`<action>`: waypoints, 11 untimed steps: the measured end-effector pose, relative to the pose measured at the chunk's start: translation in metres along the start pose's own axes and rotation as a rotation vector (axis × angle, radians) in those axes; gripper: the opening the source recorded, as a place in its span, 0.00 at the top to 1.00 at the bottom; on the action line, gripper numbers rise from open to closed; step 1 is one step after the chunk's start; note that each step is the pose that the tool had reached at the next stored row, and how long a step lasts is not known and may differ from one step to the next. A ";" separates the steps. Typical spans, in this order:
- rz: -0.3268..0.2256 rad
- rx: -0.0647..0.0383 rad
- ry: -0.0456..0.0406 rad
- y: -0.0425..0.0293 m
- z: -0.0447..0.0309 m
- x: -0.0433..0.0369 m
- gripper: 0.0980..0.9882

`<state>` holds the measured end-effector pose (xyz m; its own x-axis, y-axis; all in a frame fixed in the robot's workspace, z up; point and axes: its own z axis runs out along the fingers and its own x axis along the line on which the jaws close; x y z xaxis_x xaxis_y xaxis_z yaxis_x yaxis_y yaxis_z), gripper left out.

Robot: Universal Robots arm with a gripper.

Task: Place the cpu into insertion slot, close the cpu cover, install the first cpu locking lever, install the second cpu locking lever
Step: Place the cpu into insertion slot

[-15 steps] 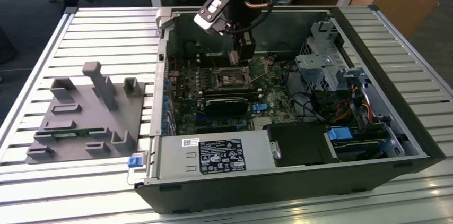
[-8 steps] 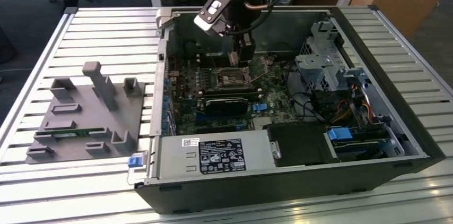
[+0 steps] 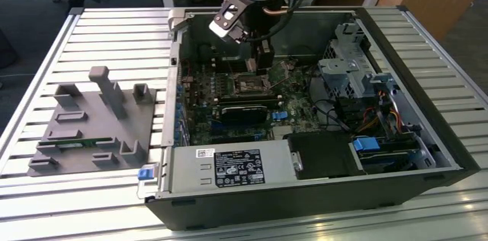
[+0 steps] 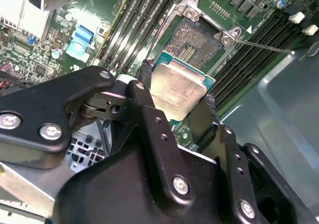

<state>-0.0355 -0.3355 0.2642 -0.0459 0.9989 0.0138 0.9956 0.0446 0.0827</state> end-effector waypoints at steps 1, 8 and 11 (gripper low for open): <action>0.005 0.000 -0.0010 -0.0002 0.0018 0.0004 0.50; 0.031 0.000 -0.0038 -0.0035 0.0139 0.0014 0.50; 0.031 0.000 -0.0038 -0.0042 0.0188 0.0017 0.50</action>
<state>-0.0383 -0.3336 0.2451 -0.0147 0.9998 0.0125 0.9965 0.0136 0.0826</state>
